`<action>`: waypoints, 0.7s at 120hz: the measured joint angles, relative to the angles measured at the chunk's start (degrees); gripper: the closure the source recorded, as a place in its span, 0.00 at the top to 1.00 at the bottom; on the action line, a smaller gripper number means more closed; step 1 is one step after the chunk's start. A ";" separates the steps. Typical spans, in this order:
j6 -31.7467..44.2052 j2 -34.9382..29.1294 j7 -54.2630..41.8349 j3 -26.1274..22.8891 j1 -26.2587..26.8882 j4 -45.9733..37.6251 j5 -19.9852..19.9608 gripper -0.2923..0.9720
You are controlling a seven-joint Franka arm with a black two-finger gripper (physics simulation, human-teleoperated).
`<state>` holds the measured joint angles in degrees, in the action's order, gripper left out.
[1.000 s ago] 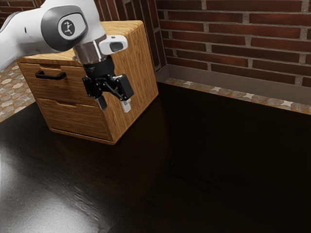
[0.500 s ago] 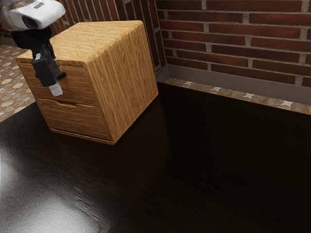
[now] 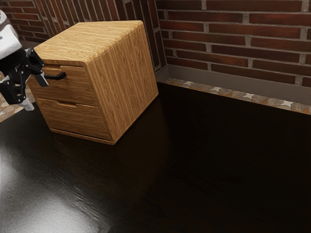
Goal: Pull the drawer handle with one arm to open the drawer
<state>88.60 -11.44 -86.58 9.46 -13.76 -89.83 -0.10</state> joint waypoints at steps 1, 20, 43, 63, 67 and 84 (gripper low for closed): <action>0.12 0.18 -0.47 0.13 -0.03 0.02 -0.06 0.77; 1.71 2.90 -8.19 2.25 -0.88 0.98 -1.52 0.77; 2.34 8.04 -13.74 2.40 -5.90 5.23 -3.74 0.77; 2.06 12.79 -17.19 2.38 -8.18 10.74 -4.89 0.77; 2.06 13.72 -17.77 2.40 -8.47 11.83 -5.14 0.77; 3.39 14.69 -19.99 2.37 -7.96 13.02 -7.29 0.77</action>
<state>91.98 3.25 -106.57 11.83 -21.71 -76.81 -7.39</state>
